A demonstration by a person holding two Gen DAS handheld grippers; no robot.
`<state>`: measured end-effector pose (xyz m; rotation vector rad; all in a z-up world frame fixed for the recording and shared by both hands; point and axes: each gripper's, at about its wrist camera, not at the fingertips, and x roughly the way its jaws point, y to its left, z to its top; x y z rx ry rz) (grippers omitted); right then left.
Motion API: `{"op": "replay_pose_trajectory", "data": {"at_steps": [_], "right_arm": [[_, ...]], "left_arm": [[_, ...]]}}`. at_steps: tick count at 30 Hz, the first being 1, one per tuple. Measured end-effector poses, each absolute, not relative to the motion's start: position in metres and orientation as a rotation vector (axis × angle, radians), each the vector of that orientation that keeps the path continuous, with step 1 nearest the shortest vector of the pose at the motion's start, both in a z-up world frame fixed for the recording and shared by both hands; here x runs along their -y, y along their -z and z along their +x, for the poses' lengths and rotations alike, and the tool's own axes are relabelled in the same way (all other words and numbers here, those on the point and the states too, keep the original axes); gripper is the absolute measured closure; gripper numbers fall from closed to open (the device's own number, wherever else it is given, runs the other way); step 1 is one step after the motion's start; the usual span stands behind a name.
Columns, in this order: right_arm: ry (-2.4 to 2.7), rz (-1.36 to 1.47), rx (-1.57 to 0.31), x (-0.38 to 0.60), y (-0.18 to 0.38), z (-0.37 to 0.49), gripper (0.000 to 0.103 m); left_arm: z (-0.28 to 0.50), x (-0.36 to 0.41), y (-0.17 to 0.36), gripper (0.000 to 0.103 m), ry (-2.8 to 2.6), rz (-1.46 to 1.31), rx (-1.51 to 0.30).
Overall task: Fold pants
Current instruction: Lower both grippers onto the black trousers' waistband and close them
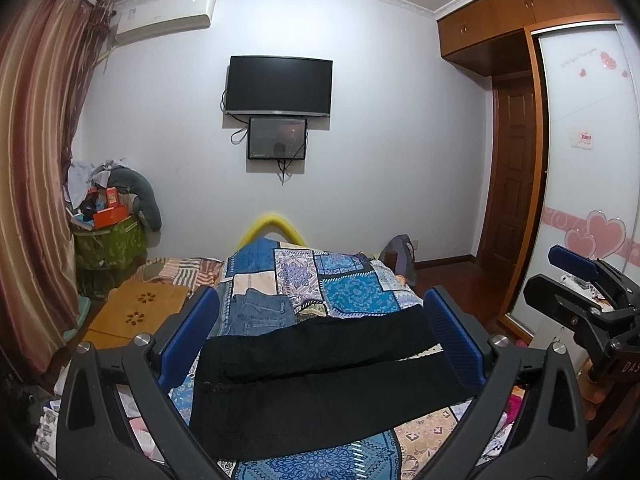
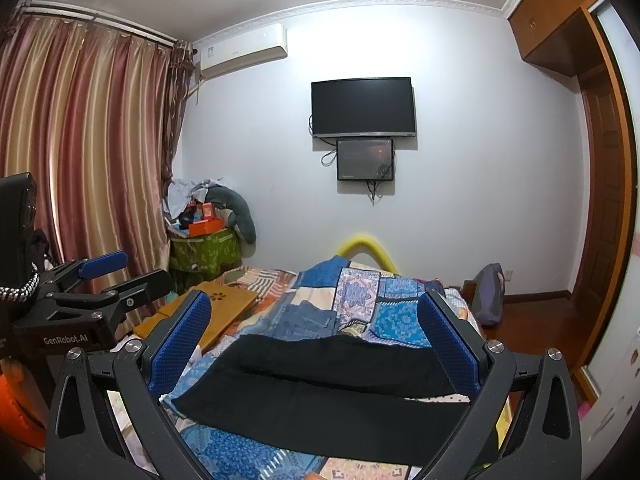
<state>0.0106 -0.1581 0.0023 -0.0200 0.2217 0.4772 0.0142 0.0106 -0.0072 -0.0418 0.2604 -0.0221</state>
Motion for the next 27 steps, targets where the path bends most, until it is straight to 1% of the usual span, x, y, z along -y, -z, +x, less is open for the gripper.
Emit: {"op": "replay_pose_trajectory", "data": {"at_steps": [8,15,20,27], "right_arm": [[-0.509,-0.044,-0.285,0.158,0.019,0.04,0.0],[-0.472,-0.039,-0.412,0.171,0.057,0.1,0.0],[-0.43,-0.062,-0.465,0.181,0.086,0.142,0.0],[-0.42,-0.083,-0.557,0.186,0.122,0.204,0.0]], "left_arm": [[0.057,-0.027,0.027,0.0,-0.056,0.034,-0.309],[0.125,-0.081,0.057,0.0,-0.116,0.015,-0.435],[0.186,-0.132,0.093,0.0,-0.147,-0.033,-0.564],[0.271,-0.193,0.166,0.0,-0.239,-0.019,-0.716]]}}
